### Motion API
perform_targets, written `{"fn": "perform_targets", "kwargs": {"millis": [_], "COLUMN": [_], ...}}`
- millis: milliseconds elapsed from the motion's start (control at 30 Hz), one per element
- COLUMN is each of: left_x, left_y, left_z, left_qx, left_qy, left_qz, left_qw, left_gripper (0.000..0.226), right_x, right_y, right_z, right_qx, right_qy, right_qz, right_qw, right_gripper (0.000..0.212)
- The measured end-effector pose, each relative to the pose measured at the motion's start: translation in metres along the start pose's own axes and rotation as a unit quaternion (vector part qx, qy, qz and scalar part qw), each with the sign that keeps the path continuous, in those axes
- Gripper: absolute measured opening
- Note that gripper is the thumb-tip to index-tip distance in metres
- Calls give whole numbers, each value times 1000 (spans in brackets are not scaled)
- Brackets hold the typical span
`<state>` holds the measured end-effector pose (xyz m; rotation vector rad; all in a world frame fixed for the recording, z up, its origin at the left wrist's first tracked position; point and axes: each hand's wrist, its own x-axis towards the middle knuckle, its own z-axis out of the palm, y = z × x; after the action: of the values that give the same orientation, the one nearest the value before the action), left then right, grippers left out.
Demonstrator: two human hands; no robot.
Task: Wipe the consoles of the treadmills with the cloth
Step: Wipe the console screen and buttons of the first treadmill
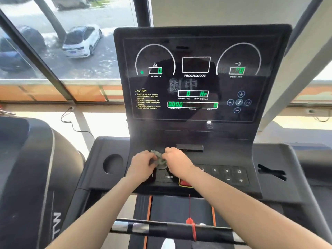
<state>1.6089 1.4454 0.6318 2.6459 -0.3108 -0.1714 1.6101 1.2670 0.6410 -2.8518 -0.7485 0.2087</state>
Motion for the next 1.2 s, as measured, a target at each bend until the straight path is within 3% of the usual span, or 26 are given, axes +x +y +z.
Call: {"fn": "perform_targets", "kwargs": {"millis": [167, 300, 500, 667, 767, 933, 1200], "left_x": [27, 51, 60, 71, 81, 96, 91], "left_y": [29, 44, 76, 110, 136, 177, 219], "left_z": [-12, -19, -1, 30, 48, 83, 110], "left_qx": [-13, 21, 4, -8, 16, 46, 102], "left_qy": [87, 113, 145, 110, 87, 21, -111], "left_qz": [-30, -2, 54, 153, 226, 312, 397], "left_qw": [996, 993, 988, 982, 970, 949, 906], "left_gripper": [17, 16, 21, 15, 21, 10, 26], "right_x": [20, 17, -19, -62, -87, -130, -184], "right_y": [27, 50, 82, 123, 145, 166, 161], "right_z": [-31, -43, -45, -29, -17, -4, 0], "right_qx": [-65, -109, -106, -81, -44, 8, 50], "right_qy": [70, 87, 147, 206, 234, 256, 212], "right_qz": [-34, -63, -29, 25, 103, 241, 369], "right_qw": [995, 988, 983, 975, 966, 936, 904], "right_gripper": [20, 34, 34, 29, 26, 19, 21]}}
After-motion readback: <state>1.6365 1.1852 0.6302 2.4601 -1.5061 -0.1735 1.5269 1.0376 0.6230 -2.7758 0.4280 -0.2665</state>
